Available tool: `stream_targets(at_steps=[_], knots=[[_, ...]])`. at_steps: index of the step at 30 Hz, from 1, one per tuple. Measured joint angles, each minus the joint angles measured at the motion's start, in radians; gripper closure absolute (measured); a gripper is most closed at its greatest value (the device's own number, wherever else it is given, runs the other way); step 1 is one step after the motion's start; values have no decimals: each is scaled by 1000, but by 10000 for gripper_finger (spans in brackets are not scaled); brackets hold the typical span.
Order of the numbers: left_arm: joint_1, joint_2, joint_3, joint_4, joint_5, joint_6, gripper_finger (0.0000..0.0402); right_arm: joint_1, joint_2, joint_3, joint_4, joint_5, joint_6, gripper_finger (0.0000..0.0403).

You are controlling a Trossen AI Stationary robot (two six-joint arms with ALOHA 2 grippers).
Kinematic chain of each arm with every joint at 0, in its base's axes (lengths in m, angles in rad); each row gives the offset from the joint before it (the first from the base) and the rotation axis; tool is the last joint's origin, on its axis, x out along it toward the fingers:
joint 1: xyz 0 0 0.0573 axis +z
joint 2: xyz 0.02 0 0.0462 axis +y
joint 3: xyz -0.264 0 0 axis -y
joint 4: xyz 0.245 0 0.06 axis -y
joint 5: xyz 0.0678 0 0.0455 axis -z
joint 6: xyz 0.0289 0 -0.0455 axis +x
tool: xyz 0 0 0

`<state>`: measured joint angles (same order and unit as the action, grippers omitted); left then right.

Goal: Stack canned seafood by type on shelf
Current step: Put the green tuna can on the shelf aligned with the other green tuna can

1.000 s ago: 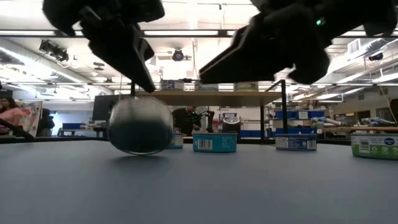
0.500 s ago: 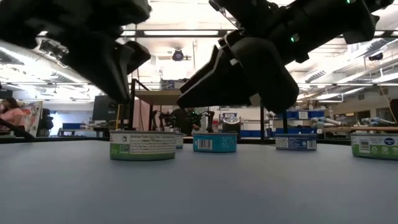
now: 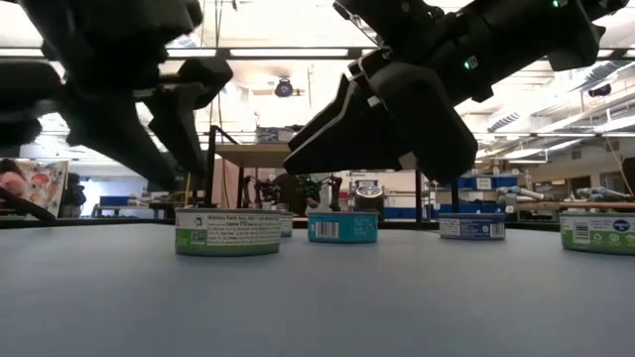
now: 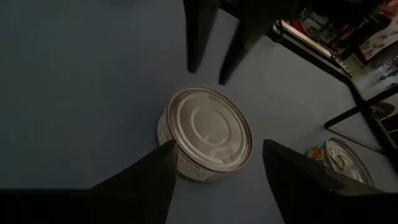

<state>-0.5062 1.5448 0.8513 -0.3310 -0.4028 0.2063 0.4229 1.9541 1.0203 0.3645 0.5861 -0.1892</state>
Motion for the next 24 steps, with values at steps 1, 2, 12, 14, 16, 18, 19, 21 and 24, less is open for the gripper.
stream_targets(at_steps=[1, 2, 12, 14, 16, 18, 19, 21, 24], knots=[[1, 0, -4, 0, -3, 8, 271, 0, 0, 0, 0, 0, -3, 162], [1, 0, -9, 0, -2, 24, 271, 0, 0, 0, 0, 0, -5, 162], [2, 79, -31, 36, -16, 159, 270, 0, 0, -1, 2, 0, -17, 164], [2, 96, -31, 46, -47, 177, 270, 0, 0, -1, 5, 0, -20, 164], [3, 108, -30, 54, -65, 178, 271, 0, 0, -1, 6, 0, -21, 164], [3, 109, -29, 56, -69, 177, 277, 0, 0, -1, 6, 0, -24, 164], [3, 109, -29, 57, -71, 174, 285, 0, 0, -1, 6, 0, -24, 163], [3, 109, -28, 58, -73, 165, 311, 0, 0, -1, 6, 0, -24, 164], [4, 108, -14, 50, -68, 159, 369, 0, 0, -1, 5, 0, -27, 166]])
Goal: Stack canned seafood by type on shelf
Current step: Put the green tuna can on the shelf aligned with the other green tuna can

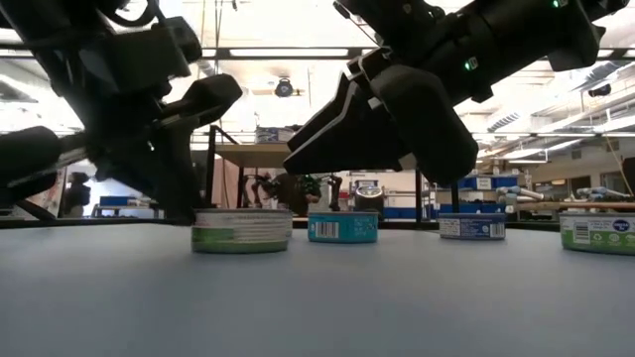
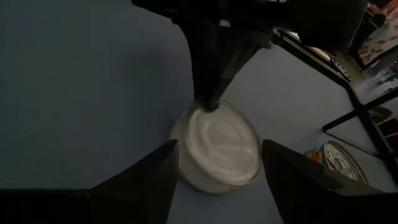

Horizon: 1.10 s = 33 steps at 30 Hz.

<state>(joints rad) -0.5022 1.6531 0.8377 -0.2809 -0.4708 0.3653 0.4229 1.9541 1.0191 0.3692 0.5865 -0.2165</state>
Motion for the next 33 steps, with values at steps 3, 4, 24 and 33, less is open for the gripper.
stream_targets(at_steps=[3, 4, 24, 33], knots=[[2, 1, 19, -7, 14, -5, 392, 0, 0, 0, -6, 0, -23, 167], [5, 1, 25, -10, 18, -6, 393, 1, 0, 0, -7, 0, -25, 167], [139, -12, 168, 6, 156, -249, 401, 45, 26, 0, -69, 163, -165, 132], [172, -12, 168, 34, 177, -292, 401, 29, 106, 6, 54, 250, -147, 129]])
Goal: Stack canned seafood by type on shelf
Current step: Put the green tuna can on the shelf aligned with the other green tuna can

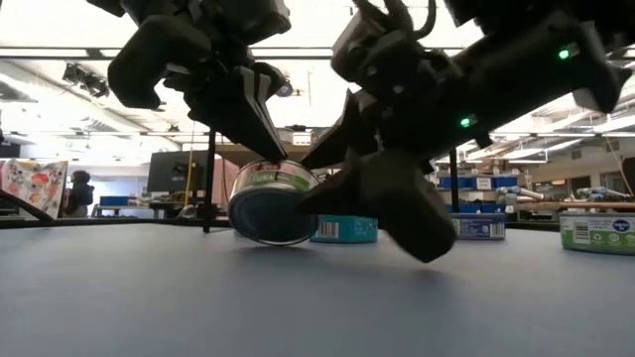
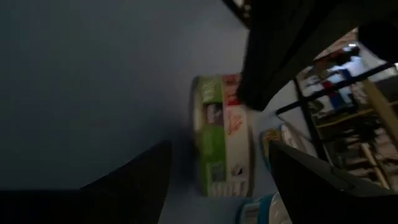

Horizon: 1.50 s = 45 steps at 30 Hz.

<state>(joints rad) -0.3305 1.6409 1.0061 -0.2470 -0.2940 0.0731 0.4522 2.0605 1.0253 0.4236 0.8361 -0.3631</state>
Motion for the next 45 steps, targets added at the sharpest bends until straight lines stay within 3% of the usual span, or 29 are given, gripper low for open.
stream_targets(at_steps=[10, 19, 27, 36, 45], knots=[[3, -2, 1, 25, 18, -5, 401, -39, 49, 50, 21, -6, -41, 174], [2, -5, 1, 44, 38, -7, 401, -53, 48, 50, 27, -28, -45, 310], [-27, -51, 0, -7, -19, -2, 401, -53, 48, 50, 26, -19, -57, 378], [34, -70, -49, -124, -126, -51, 387, -15, 27, 50, -7, 38, -56, 373], [101, -22, -122, -84, -122, 2, 281, -1, -51, 50, -136, 19, 53, 347]])
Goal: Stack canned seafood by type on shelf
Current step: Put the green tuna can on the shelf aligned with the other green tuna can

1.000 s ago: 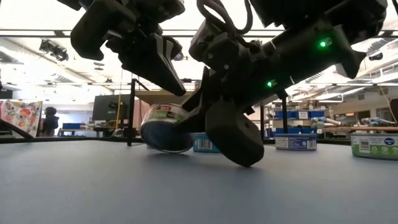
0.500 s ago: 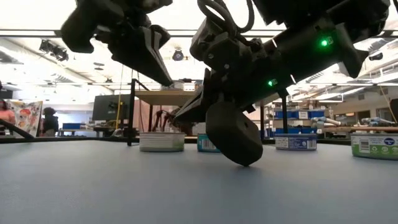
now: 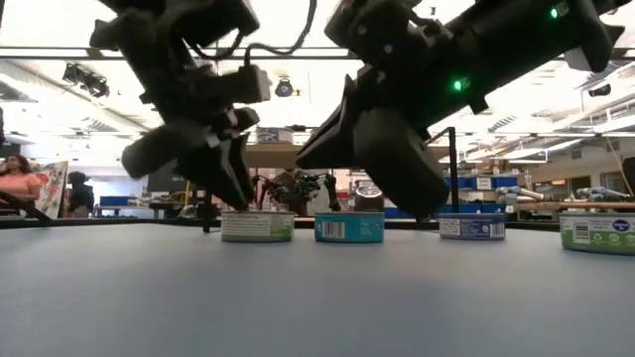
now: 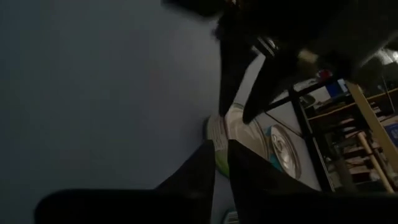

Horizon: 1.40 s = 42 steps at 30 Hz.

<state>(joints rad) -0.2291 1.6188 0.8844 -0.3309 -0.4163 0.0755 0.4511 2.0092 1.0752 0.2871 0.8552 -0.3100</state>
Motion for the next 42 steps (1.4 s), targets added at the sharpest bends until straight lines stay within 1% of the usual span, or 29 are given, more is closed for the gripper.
stream_targets(at_steps=[3, 5, 8, 10, 12, 14, 20, 21, 25, 28, 31, 34, 38, 42], knots=[[6, 16, -10, -10, -24, 28, 253, 0, -11, 0, -12, 0, 11, 339], [8, 34, -8, -3, -38, 55, 245, 0, -11, 0, -14, 0, 10, 334], [9, 64, -8, 0, -50, 82, 242, 0, -11, 0, -31, 0, 20, 332], [8, 81, -6, 3, -63, 101, 248, 0, -11, 0, -35, -1, 22, 332], [7, 97, -4, 10, -73, 112, 263, 0, -11, 0, -37, -1, 23, 332], [5, 99, -3, 15, -76, 122, 286, 0, -11, 0, -39, -1, 23, 331], [5, 86, 8, 25, -54, 131, 383, 0, -11, 0, -42, -1, 21, 331], [3, 86, 13, 23, -49, 131, 392, 0, -11, 0, -42, -1, 21, 330], [1, 90, 43, 11, -1, 131, 398, 9, -11, 0, -55, 25, 21, 318], [-1, 90, 65, 6, 66, 125, 399, 20, -11, 0, -71, 40, 35, 296], [-1, 92, 85, 5, 123, 105, 400, 29, -11, 0, -94, 33, 81, 265], [-1, 92, 108, 6, 156, 74, 400, 35, -10, 0, -148, 17, 130, 230], [0, 92, 135, 14, 209, 44, 401, 38, 6, 0, -196, 11, 127, 183], [0, 92, 154, 27, 244, 14, 401, 38, 26, 0, -191, 66, 104, 145]])
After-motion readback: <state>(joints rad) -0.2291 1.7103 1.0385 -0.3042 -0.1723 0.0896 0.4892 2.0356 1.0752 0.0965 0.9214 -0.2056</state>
